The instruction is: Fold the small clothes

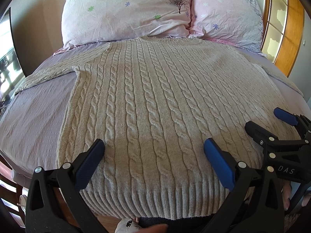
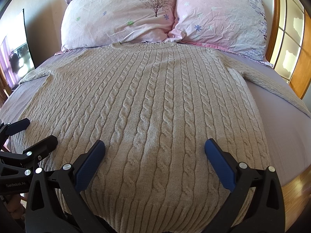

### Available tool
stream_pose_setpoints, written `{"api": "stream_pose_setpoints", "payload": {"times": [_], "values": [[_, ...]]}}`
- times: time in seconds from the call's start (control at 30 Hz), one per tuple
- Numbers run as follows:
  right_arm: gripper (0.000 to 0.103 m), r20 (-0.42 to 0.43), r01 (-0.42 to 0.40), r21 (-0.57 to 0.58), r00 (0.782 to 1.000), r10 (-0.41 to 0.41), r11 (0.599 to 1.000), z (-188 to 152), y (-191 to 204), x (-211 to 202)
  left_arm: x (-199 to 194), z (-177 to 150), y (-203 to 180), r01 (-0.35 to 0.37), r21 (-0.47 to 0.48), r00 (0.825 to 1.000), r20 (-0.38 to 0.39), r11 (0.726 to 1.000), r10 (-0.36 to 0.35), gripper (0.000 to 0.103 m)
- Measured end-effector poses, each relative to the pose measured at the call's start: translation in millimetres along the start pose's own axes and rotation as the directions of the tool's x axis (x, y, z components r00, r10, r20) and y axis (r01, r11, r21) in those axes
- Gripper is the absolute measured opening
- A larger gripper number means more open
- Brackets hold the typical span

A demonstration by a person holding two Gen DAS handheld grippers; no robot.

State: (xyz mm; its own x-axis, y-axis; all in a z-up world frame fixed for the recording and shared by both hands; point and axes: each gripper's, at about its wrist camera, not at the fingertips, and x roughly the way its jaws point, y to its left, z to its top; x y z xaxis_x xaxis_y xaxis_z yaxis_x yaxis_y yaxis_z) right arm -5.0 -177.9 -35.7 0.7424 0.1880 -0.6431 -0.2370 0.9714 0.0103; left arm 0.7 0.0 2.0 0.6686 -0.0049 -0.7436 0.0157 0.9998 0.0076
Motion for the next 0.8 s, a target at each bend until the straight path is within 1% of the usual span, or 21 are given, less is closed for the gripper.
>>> {"api": "stream_pose_setpoints", "payload": {"times": [0.13, 0.2, 0.27, 0.33, 0.4, 0.43, 0.5, 0.57, 0.6, 0.63, 0.67, 0.7, 0.73, 0.77, 0.8], "values": [[0.102, 0.017, -0.034, -0.032, 0.999, 0.035, 0.999, -2.0, -1.5, -0.1, 0.5, 0.0, -0.6, 0.003, 0.009, 1.0, -0.011, 1.0, -0.003, 0.101], [0.102, 0.016, -0.077, -0.042, 0.997, 0.078, 0.996, -0.1, -9.5, -0.8, 1.7, 0.9, 0.6, 0.006, 0.014, 1.0, -0.015, 1.0, -0.006, 0.101], [0.102, 0.011, -0.101, -0.002, 0.995, 0.101, 0.995, 3.8, -23.4, -0.2, 2.0, 0.7, 0.7, 0.009, 0.019, 1.0, -0.019, 1.0, -0.009, 0.101], [0.102, 0.016, -0.144, 0.029, 0.989, 0.144, 0.989, 5.7, -33.8, -0.9, 2.7, 1.2, 1.4, 0.012, 0.02, 1.0, -0.023, 1.0, -0.012, 0.101], [0.102, 0.006, -0.161, 0.031, 0.987, 0.161, 0.986, 8.1, -36.0, -1.1, 2.7, 1.4, 1.7, 0.012, 0.018, 1.0, -0.025, 1.0, -0.012, 0.101], [0.102, 0.017, -0.165, 0.036, 0.986, 0.164, 0.986, 9.4, -38.1, -3.1, 2.6, 1.4, 1.7, 0.012, 0.018, 1.0, -0.024, 1.0, -0.012, 0.101], [0.102, 0.077, -0.151, 0.104, 0.987, 0.143, 0.983, 15.6, -62.5, -12.4, 2.3, 0.7, 2.2, 0.017, 0.021, 1.0, -0.021, 1.0, -0.017, 0.101], [0.102, 0.136, -0.127, 0.257, 0.986, 0.094, 0.958, 25.2, -116.7, -22.6, 2.6, 1.0, 3.9, 0.029, 0.029, 0.999, -0.022, 0.999, -0.028, 0.101], [0.102, 0.155, -0.118, 0.342, 0.986, 0.068, 0.932, 28.8, -146.5, -26.0, 1.8, 1.4, 5.2, 0.037, 0.026, 0.999, -0.023, 0.999, -0.037, 0.101], [0.102, 0.168, -0.108, 0.429, 0.985, 0.039, 0.897, 31.4, -178.1, -28.9, 1.4, 2.2, 6.5, 0.049, 0.024, 0.998, -0.029, 0.999, -0.048, 0.101], [0.102, 0.186, -0.089, 0.549, 0.982, -0.017, 0.831, 31.8, -225.3, -33.5, 2.5, 4.6, 7.3, 0.055, 0.023, 0.998, -0.039, 0.998, -0.054, 0.101], [0.1, 0.191, -0.071, 0.629, 0.979, -0.066, 0.774, 30.0, -258.6, -36.6, 3.4, 8.6, 9.5, 0.057, 0.016, 0.997, -0.062, 0.998, -0.056, 0.101], [0.096, 0.182, -0.047, 0.703, 0.976, -0.115, 0.71, 27.1, -291.0, -38.8, 3.7, 12.3, 11.4, 0.059, 0.008, 0.996, -0.072, 0.998, -0.059, 0.101], [0.081, 0.156, -0.018, 0.788, 0.973, -0.171, 0.616, 21.5, -330.6, -40.4, 2.8, 16.6, 14.4, 0.067, -0.009, 0.995, -0.074, 0.998, -0.068, 0.101], [0.075, 0.129, -0.007, 0.857, 0.971, -0.202, 0.515, 14.0, -366.5, -39.6, 0.9, 22.9, 20.2, 0.083, -0.033, 0.994, -0.065, 0.996, -0.085, 0.101]]}}
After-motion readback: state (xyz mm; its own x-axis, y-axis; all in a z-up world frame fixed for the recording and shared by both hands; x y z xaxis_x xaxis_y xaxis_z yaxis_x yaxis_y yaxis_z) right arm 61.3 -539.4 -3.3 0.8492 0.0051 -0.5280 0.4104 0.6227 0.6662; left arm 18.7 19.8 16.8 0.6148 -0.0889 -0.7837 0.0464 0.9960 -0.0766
